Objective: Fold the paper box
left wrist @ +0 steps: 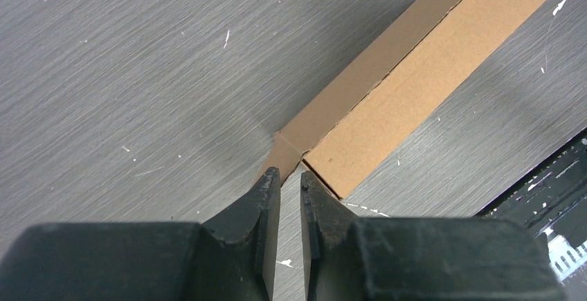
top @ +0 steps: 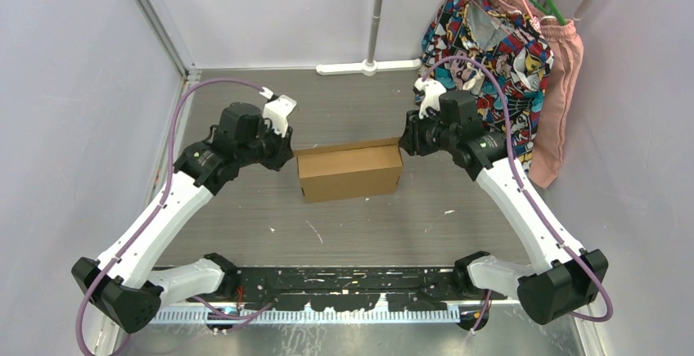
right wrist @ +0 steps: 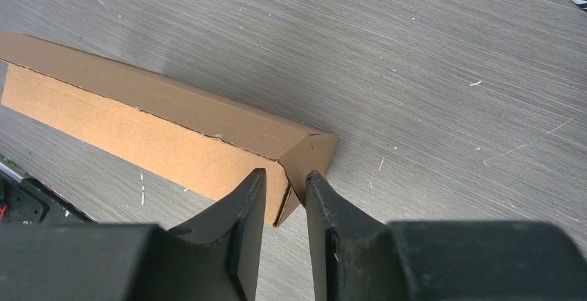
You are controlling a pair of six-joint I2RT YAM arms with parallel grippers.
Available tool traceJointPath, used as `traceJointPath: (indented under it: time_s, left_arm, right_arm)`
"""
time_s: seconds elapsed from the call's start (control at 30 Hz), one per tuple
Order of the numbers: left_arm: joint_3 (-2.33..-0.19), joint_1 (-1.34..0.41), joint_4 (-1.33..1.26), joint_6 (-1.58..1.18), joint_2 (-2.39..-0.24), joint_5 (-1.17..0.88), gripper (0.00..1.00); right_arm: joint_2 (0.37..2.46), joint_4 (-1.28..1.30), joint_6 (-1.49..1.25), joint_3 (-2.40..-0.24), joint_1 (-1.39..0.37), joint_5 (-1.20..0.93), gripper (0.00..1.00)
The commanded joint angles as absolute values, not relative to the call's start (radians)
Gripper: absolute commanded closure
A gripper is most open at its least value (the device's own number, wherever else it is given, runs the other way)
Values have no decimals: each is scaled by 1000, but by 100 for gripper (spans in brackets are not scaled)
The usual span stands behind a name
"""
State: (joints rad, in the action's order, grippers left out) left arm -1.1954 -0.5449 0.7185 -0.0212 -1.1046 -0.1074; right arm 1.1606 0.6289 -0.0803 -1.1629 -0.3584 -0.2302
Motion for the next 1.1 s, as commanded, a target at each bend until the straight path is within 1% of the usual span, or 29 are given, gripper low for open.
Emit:
traceJointPath:
  time_s: [0.0,0.47,0.67,1.07]
  left_arm:
    - [-1218,-548,720,-18,-1091,-96,82]
    - [-1218,-548,725,-20,-1097,-81,84]
    - [-1227,-549,726,-21,-1112,-71,86]
    - [-1228,-549,725,-29,-1121,-69,90]
  right_arm:
    - [1145,587,-67,-1177,-363,-217,67]
    - [1138,589,-66,-1174,-363,-173,70]
    - [1137,588,-66,-1171,-363,-156,72]
    - [1131,584,-68,-1168,-362,-155,79]
